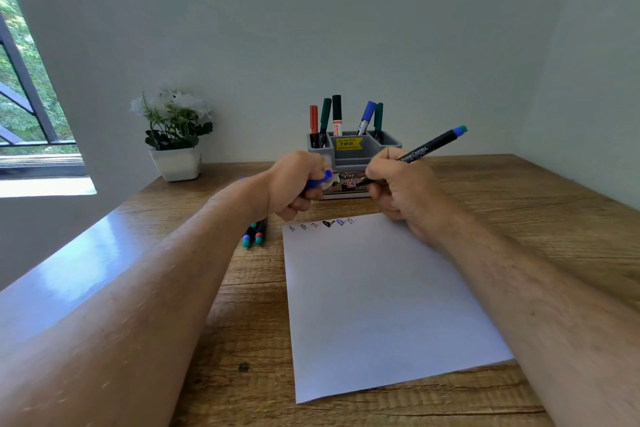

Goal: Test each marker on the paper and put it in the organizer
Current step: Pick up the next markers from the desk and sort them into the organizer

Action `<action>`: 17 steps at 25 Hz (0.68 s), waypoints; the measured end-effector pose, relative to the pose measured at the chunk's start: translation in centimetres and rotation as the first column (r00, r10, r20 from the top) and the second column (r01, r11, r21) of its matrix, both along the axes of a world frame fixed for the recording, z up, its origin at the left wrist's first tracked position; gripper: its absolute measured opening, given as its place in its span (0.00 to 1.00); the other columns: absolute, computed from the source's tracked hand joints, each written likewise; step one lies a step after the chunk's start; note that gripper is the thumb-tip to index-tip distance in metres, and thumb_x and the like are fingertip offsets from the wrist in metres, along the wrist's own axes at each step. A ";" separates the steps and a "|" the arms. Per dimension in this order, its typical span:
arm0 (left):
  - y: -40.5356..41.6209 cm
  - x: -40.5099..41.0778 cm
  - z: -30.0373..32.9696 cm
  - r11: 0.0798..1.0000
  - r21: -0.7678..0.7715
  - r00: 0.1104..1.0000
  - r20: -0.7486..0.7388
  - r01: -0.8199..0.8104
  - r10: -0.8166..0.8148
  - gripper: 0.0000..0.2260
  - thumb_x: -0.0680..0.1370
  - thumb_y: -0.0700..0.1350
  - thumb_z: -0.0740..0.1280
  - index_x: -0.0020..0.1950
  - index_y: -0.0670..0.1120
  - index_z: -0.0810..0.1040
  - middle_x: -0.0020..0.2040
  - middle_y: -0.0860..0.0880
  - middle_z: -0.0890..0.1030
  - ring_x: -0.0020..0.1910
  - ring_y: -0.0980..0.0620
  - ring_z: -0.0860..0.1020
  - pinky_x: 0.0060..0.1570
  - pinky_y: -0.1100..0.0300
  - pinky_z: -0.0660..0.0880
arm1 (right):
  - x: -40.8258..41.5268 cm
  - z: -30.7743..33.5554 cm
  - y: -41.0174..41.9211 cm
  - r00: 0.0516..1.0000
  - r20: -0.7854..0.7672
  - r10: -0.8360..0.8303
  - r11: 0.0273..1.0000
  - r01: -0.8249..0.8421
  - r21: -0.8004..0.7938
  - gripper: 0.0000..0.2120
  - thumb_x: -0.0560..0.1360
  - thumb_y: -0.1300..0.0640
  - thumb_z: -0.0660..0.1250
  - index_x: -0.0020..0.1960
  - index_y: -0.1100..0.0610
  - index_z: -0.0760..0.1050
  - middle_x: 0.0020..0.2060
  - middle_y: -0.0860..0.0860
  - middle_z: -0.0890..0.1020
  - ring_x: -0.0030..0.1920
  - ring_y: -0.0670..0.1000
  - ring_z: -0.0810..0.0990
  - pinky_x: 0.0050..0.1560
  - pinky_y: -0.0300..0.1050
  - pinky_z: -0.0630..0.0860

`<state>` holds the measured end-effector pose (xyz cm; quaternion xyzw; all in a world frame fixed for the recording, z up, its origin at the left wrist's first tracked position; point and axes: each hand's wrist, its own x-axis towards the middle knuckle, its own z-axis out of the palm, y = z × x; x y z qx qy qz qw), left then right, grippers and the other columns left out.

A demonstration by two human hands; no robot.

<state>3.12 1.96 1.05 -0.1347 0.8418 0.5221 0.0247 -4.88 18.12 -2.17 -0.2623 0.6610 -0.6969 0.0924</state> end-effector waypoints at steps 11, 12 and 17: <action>0.8 -0.3 0.4 0.984 0.078 0.977 -0.129 -0.161 0.170 0.04 0.80 0.41 0.52 0.52 0.43 0.63 0.35 0.48 0.63 0.29 0.53 0.58 0.29 0.61 0.53 | 0.2 0.8 0.1 0.989 0.111 0.100 0.968 -0.071 -0.241 0.08 0.76 0.60 0.60 0.47 0.59 0.78 0.35 0.57 0.85 0.22 0.46 0.72 0.21 0.35 0.64; 0.8 -0.3 0.3 0.983 0.082 0.976 -0.127 -0.165 0.175 0.04 0.80 0.41 0.52 0.53 0.43 0.64 0.35 0.48 0.63 0.29 0.53 0.58 0.29 0.61 0.53 | 0.3 0.8 0.1 0.989 0.108 0.098 0.970 -0.071 -0.232 0.08 0.76 0.60 0.60 0.47 0.59 0.78 0.35 0.57 0.86 0.22 0.46 0.72 0.21 0.35 0.64; 0.9 -0.7 0.1 0.992 0.072 0.979 -0.166 -0.105 0.116 0.05 0.81 0.38 0.52 0.52 0.45 0.66 0.35 0.48 0.63 0.28 0.54 0.58 0.22 0.68 0.55 | 0.2 0.6 -0.2 0.991 0.093 0.091 0.978 -0.072 -0.198 0.07 0.77 0.60 0.62 0.47 0.59 0.79 0.38 0.58 0.86 0.21 0.46 0.72 0.20 0.35 0.65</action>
